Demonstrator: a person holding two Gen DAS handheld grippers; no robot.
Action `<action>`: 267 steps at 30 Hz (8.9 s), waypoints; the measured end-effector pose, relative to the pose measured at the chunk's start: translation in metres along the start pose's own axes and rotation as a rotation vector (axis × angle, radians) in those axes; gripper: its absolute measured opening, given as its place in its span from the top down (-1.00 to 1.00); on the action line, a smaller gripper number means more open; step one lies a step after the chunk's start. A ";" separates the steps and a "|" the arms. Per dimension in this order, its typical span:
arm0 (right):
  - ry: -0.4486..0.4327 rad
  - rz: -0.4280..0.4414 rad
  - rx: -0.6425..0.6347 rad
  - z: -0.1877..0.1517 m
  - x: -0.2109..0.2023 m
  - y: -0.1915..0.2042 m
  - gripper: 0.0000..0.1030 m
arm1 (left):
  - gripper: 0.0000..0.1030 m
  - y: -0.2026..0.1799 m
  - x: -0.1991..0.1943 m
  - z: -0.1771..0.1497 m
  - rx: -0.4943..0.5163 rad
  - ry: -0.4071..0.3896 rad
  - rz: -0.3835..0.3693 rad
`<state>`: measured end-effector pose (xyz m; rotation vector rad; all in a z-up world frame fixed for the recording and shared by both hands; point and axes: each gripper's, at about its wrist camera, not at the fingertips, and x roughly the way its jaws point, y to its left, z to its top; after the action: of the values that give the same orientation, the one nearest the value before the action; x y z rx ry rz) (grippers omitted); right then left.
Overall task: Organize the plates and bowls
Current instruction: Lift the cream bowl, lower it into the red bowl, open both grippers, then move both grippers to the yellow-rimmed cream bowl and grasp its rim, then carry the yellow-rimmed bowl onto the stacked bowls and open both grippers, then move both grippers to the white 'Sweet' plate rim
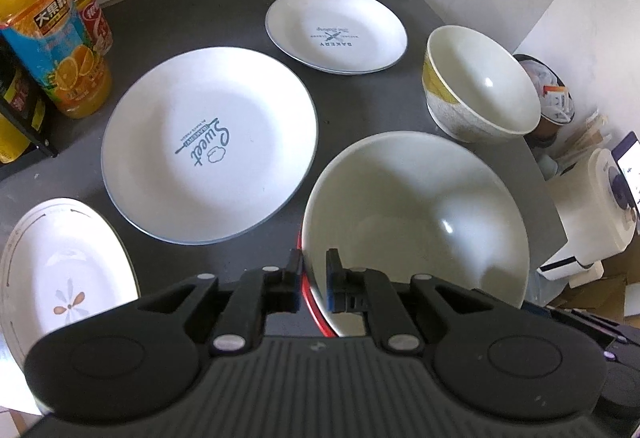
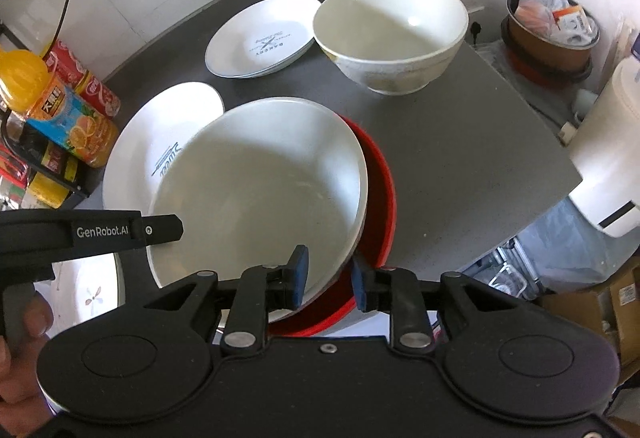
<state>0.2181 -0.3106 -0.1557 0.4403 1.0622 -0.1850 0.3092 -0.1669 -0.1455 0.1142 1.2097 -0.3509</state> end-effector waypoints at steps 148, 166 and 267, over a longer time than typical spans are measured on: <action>-0.085 0.015 0.031 0.014 -0.027 -0.024 0.72 | 0.87 -0.003 -0.028 -0.007 -0.077 -0.095 -0.138; -0.042 -0.037 -0.064 0.007 -0.020 -0.011 0.55 | 0.83 0.005 -0.004 -0.015 -0.091 -0.044 -0.117; 0.189 -0.060 -0.050 0.134 0.157 0.130 -0.11 | -0.10 0.232 0.070 0.072 -0.342 0.032 0.022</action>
<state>0.4470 -0.2417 -0.2043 0.3866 1.2633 -0.1722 0.4705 0.0176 -0.2085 -0.1634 1.2820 -0.1200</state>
